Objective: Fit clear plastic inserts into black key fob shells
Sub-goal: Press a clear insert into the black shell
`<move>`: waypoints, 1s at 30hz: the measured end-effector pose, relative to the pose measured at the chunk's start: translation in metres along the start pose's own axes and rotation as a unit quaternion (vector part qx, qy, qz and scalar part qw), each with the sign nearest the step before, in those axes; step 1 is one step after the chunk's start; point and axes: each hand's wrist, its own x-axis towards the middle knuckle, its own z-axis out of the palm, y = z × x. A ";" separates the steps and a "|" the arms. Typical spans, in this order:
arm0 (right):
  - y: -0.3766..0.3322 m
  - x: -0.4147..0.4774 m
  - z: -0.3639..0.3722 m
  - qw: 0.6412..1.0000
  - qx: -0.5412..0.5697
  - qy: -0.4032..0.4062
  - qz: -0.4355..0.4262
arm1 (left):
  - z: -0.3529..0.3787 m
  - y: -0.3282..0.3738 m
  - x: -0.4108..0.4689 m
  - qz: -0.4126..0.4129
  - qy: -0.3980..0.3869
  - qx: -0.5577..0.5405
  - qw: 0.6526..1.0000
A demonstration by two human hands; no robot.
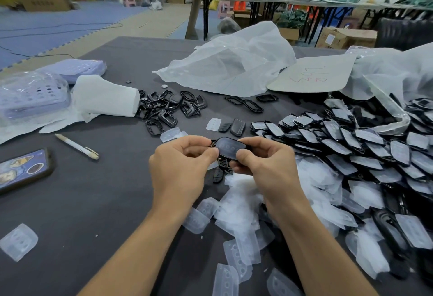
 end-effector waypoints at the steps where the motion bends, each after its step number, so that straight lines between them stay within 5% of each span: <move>1: 0.001 0.000 0.000 1.000 -0.004 0.002 -0.005 | -0.001 0.003 -0.003 0.028 0.025 0.046 0.998; 8: 0.004 -0.002 0.004 0.999 -0.017 -0.021 -0.033 | 0.000 0.015 -0.011 0.044 0.066 0.169 0.982; 18: 0.008 -0.001 0.008 0.998 -0.032 -0.028 -0.040 | 0.005 0.008 -0.009 0.005 0.056 0.061 0.997; 26: 0.005 -0.002 0.009 0.999 0.011 -0.009 -0.031 | 0.008 0.010 -0.013 0.088 0.074 0.096 0.989; 30: 0.003 -0.002 0.008 0.999 0.024 -0.012 -0.032 | 0.003 0.007 -0.008 0.077 -0.013 0.029 0.997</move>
